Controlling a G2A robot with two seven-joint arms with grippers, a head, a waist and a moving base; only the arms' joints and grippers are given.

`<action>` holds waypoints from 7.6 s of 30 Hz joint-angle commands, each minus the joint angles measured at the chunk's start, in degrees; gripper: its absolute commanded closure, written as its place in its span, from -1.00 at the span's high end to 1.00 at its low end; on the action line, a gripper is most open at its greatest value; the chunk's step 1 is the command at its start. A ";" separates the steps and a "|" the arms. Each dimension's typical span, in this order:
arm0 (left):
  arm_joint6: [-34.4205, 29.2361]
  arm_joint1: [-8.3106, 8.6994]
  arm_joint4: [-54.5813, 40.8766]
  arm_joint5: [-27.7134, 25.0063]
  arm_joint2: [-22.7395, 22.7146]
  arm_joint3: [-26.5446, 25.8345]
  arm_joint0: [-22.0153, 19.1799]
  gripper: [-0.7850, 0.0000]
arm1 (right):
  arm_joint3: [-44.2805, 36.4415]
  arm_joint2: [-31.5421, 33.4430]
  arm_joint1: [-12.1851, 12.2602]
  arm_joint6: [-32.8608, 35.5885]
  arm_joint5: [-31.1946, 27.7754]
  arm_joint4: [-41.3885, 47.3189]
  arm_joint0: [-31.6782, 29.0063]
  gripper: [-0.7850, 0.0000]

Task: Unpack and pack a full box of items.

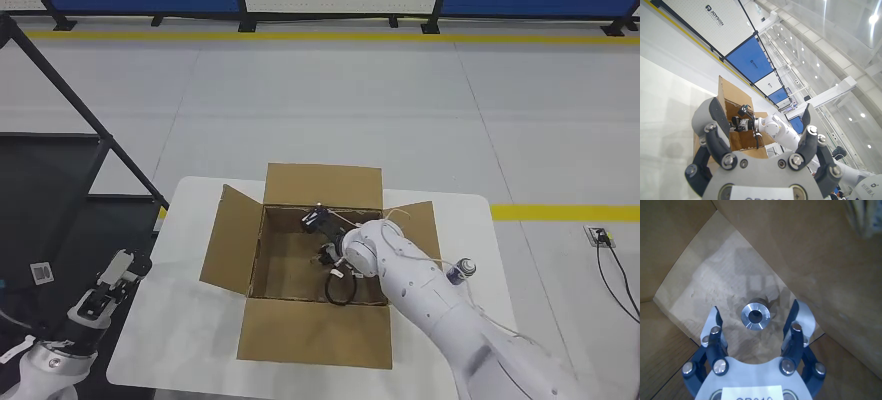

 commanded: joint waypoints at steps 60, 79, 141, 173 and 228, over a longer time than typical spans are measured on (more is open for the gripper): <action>0.00 0.00 0.00 0.00 0.00 0.00 0.00 1.00 | -45.03 77.40 27.81 6.63 -33.23 -5.40 -50.56 1.00; 0.00 0.00 0.00 0.00 0.00 0.00 0.00 1.00 | -38.64 64.46 27.90 -2.24 -26.76 -13.58 -43.56 -0.35; 0.00 0.00 0.00 0.00 0.00 0.00 0.00 1.00 | -47.62 12.07 18.23 6.01 1.87 -11.52 -20.64 -1.00; 0.00 0.00 0.00 0.00 0.00 0.00 0.00 1.00 | -46.76 14.72 16.53 8.50 0.32 -13.46 -21.35 0.32; -16.15 3.32 21.40 6.77 18.53 4.80 -12.27 1.00 | -68.27 71.32 26.73 14.76 -12.47 41.55 -55.08 1.00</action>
